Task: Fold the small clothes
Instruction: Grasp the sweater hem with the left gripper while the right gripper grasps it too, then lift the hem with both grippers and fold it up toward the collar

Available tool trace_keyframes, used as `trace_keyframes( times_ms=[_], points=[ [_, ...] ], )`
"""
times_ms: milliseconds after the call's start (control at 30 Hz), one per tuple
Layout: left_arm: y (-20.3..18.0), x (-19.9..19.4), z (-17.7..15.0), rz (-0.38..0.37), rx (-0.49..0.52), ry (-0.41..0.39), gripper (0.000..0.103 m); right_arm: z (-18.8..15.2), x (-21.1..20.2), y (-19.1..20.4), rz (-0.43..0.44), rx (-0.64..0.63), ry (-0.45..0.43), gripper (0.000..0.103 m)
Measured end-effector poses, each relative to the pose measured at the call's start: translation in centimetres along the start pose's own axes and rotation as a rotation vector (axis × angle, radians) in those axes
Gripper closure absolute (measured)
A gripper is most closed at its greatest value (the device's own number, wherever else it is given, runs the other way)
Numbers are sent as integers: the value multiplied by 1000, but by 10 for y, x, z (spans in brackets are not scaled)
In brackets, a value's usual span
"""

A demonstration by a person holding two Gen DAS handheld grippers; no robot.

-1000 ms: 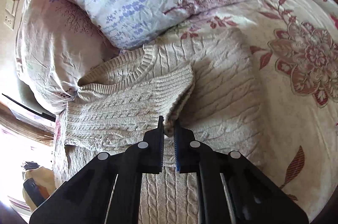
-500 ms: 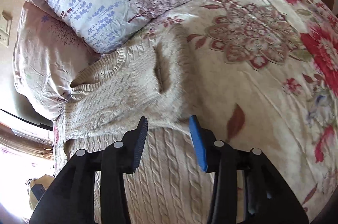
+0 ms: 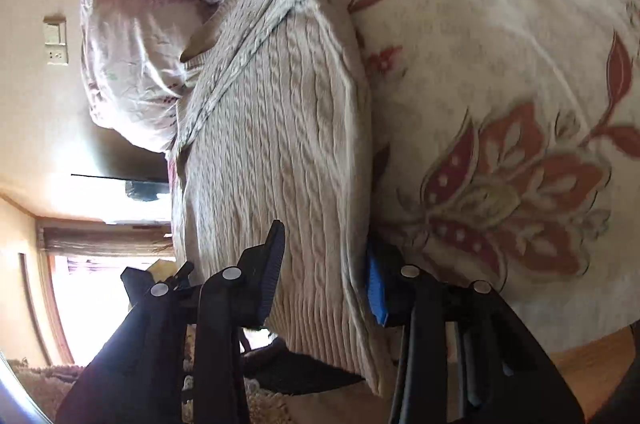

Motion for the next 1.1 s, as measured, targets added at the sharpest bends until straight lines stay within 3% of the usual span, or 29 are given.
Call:
trace_keyframes(
  times_ms=[133,300,367,400,567,867,1000,1100],
  points=[
    [-2,-2,-13,-8,-31,13,82,-27,0,-1,40,5,75,75],
    [-4,0,-14,2,-27,24,83,-35,5,5,44,-35,115,78],
    [-5,0,-12,5,-24,24,89,-35,7,9,47,-65,113,94],
    [-6,0,-10,4,-24,23,95,-32,7,13,48,-88,100,94],
    [-14,-8,14,-41,-35,-47,96,-4,-3,32,79,-175,-15,95],
    [-40,-6,97,-72,42,-212,96,79,-18,69,86,-284,-265,95],
    [-55,7,140,-71,72,-291,96,118,-19,77,79,-270,-368,95],
    [-65,27,167,-75,81,-309,96,141,-11,78,60,-260,-397,95]
  ],
)
Point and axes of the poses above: each gripper's, at about its wrist camera, not at the fingertips, and x roughly the way its jaws point, y to its left, z to its top, the point moved 10 cm from there along x, roughly the way its jaws point, and after that the axes turned 9 degrees about -y, right-handed, at the moved point
